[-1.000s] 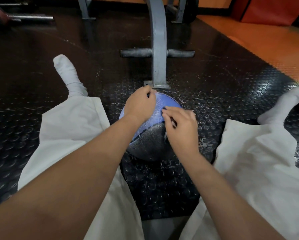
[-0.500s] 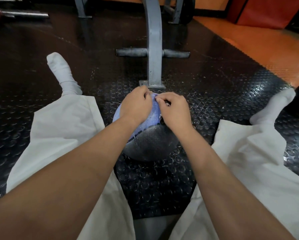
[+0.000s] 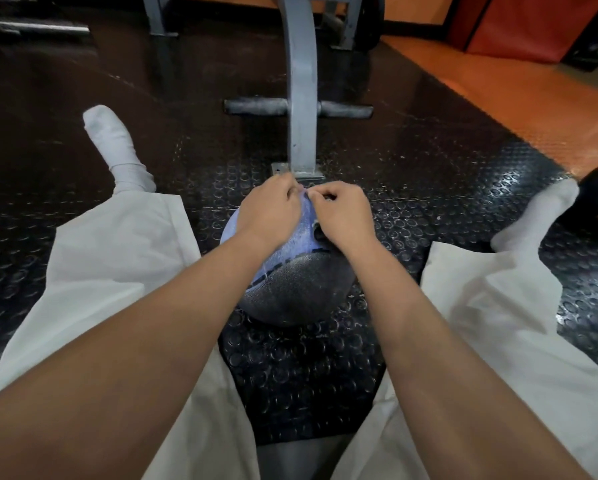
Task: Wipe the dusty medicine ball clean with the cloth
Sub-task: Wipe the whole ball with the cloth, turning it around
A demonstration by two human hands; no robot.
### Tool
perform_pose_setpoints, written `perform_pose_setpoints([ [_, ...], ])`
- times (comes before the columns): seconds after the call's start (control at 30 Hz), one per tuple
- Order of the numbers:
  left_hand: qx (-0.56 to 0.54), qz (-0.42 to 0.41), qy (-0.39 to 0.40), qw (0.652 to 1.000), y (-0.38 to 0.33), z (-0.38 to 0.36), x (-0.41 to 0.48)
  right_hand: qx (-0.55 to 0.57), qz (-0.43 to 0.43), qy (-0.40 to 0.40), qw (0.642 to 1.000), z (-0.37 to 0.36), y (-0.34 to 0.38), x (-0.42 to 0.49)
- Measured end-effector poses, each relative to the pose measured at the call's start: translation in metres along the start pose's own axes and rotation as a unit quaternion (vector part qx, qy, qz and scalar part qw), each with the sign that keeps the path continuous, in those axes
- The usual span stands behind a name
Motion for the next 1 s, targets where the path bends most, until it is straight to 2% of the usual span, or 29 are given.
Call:
perform_pose_setpoints([
  [0.1, -0.001, 0.011, -0.004, 1.0, 0.001, -0.001, 0.004, -0.005, -0.006, 0.014, 1.0, -0.004, -0.002, 0.008],
  [0.3, 0.026, 0.017, 0.036, 0.999, -0.001, -0.001, 0.009, -0.012, 0.111, -0.11, 0.988, -0.004, 0.004, -0.069],
  [0.43, 0.048, -0.001, 0.049, 0.998, -0.001, -0.001, 0.005, -0.011, 0.148, -0.135, 0.98, -0.006, 0.002, -0.093],
  [0.63, 0.029, -0.001, 0.039, 0.999, 0.003, -0.003, -0.002, -0.005, 0.021, -0.058, 0.998, -0.004, 0.001, -0.021],
  [0.73, 0.018, -0.006, 0.021, 1.0, 0.008, -0.003, -0.008, -0.035, -0.003, -0.022, 0.999, -0.003, 0.005, -0.013],
  [0.83, 0.006, 0.023, 0.016, 1.0, 0.012, 0.002, -0.004, -0.043, 0.065, -0.063, 0.995, -0.004, 0.013, -0.045],
  [0.9, 0.009, 0.05, 0.047, 0.998, 0.014, 0.005, 0.003, -0.03, 0.118, -0.107, 0.987, -0.006, 0.015, -0.073],
  [1.0, 0.038, 0.059, 0.091, 0.993, 0.015, 0.007, 0.007, -0.029, 0.147, -0.117, 0.982, -0.009, 0.014, -0.091],
])
Point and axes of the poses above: each hand's wrist, its own x-axis towards the middle knuckle, its own z-axis out of the back of the hand, y = z × x, the point moved 4 cm from there along x, towards the middle knuckle, and after that the axes turned 15 degrees about z, right-handed, at the moved point
